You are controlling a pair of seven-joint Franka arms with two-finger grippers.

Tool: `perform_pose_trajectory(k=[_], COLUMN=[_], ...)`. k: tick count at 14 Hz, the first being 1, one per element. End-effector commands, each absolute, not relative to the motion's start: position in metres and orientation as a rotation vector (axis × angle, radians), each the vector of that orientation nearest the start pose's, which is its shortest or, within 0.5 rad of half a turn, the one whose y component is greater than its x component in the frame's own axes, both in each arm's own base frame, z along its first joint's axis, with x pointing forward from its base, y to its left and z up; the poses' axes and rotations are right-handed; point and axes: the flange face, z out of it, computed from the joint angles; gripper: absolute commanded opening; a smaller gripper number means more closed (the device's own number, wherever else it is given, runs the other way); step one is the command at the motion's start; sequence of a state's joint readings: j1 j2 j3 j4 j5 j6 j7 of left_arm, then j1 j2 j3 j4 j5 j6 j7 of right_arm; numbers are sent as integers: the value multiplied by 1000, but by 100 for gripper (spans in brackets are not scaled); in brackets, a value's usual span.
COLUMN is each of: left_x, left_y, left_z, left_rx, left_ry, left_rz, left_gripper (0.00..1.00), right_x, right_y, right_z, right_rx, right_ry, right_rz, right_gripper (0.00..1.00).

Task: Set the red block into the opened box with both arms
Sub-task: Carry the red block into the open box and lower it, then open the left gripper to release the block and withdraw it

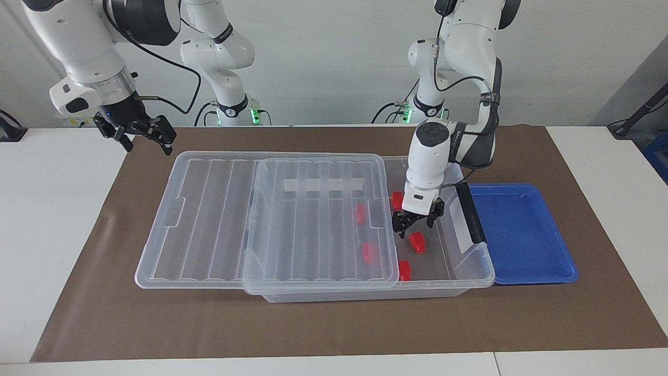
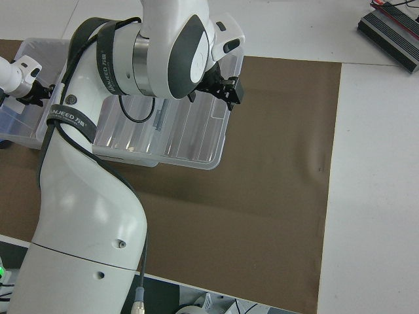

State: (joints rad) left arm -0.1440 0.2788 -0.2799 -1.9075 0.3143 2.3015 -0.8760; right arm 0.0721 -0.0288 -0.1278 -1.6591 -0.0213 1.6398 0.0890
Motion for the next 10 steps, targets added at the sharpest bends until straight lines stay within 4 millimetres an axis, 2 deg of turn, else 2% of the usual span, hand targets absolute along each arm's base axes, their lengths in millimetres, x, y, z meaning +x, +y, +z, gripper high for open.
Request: perform_pose_trajectory(k=[1, 4, 5, 6, 7, 8, 9, 10], left_x=[563, 551, 548, 547, 545, 543, 544, 543], left_y=[-242, -245, -242, -237, -231, -216, -189, -157], left_z=[411, 456, 479, 499, 521, 544, 562, 577], left_rx=[-2971, -2976, -2969, -2956, -2960, -2976, -2995, -3013], left_ry=[-432, -494, -511, -490, -435, -387, -348, -301], left_rz=[-316, -265, -250, -223, -201, -171, -131, -97], left_gripper=[100, 100, 100, 100, 100, 100, 100, 100], right_x=[545, 544, 545, 547, 551, 556, 566, 574], right_y=[-34, -35, -40, -49, -59, -70, -78, -86], right_z=[606, 606, 606, 607, 605, 601, 587, 579], right_rx=[-3147, -3147, -3150, -3154, -3159, -3163, -3169, -3175], right_ry=[225, 225, 189, 124, 80, 60, 27, 18], right_rz=[-22, -17, -33, -61, -96, -125, -136, -154], right_gripper=[100, 100, 100, 87, 66, 31, 0, 0])
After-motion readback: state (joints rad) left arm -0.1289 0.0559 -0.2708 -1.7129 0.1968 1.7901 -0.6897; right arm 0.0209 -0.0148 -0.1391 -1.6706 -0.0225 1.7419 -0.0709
